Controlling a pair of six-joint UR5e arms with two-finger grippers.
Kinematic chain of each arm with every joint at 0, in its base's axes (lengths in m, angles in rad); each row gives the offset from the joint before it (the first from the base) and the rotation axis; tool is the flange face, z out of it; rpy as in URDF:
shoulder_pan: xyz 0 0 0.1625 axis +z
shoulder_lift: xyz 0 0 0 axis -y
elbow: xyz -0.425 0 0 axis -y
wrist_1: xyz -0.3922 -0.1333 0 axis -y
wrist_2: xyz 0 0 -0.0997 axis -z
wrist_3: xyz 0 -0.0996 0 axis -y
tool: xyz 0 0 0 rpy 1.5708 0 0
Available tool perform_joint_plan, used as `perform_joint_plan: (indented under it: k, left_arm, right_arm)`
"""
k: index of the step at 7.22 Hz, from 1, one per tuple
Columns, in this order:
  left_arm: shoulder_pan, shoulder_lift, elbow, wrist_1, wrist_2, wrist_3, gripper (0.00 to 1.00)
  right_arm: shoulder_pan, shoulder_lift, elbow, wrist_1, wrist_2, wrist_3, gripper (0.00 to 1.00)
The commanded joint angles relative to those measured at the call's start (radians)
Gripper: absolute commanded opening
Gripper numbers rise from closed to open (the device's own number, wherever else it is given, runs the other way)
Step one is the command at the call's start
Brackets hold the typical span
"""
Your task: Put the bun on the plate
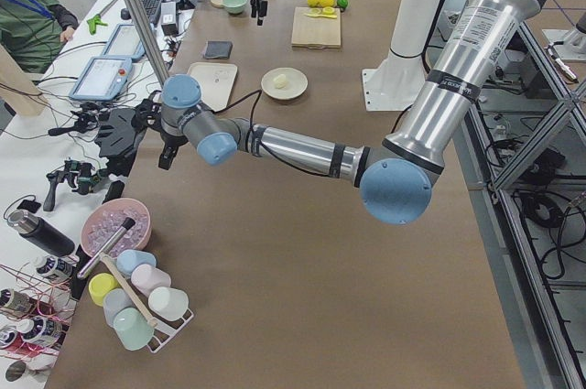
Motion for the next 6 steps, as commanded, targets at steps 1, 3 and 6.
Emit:
perform_joint_plan:
  k: [1, 3, 6]
  left_arm:
    - [-0.061, 0.000, 0.023, 0.053, -0.011, 0.003, 0.98]
    - [-0.116, -0.005, 0.025, 0.145, -0.058, 0.035, 0.98]
    - [-0.153, -0.008, 0.023, 0.253, -0.066, 0.061, 0.98]
  right_arm:
    - [0.108, -0.009, 0.006, -0.101, 0.046, -0.135, 1.00]
    - [0.179, -0.053, 0.010, -0.184, 0.047, -0.319, 1.00]
    - [0.283, -0.167, -0.006, -0.207, 0.046, -0.536, 1.00]
